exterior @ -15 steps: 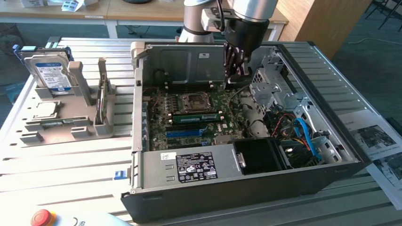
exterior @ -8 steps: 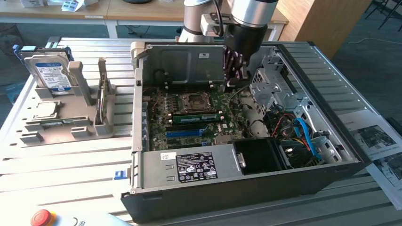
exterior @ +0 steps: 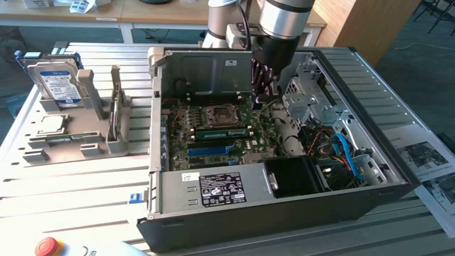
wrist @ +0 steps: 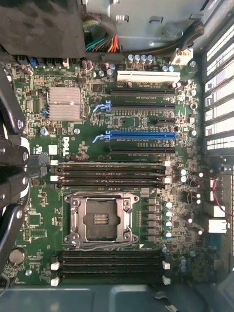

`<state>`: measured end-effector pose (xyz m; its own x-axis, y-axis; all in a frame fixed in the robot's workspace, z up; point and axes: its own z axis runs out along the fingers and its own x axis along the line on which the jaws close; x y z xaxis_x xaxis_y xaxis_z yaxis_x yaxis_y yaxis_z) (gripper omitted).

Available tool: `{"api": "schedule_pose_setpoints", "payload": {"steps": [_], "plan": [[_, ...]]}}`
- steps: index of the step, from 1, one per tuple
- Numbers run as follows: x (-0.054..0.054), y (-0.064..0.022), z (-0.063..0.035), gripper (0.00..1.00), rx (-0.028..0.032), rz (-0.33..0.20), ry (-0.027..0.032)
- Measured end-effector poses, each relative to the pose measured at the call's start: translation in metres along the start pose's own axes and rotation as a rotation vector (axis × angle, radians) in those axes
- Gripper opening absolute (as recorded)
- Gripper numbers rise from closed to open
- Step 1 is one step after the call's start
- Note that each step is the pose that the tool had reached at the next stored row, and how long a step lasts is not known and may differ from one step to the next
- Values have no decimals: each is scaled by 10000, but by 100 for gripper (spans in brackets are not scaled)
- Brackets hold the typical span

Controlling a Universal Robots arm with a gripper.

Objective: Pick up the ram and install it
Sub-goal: 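Press down the ram until it locks into place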

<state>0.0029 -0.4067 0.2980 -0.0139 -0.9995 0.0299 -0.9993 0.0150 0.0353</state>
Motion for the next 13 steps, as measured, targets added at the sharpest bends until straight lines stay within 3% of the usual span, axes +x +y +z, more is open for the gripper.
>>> {"api": "schedule_pose_setpoints", "payload": {"steps": [13], "plan": [[-6, -1, 195, 10, 73, 3, -1]]}}
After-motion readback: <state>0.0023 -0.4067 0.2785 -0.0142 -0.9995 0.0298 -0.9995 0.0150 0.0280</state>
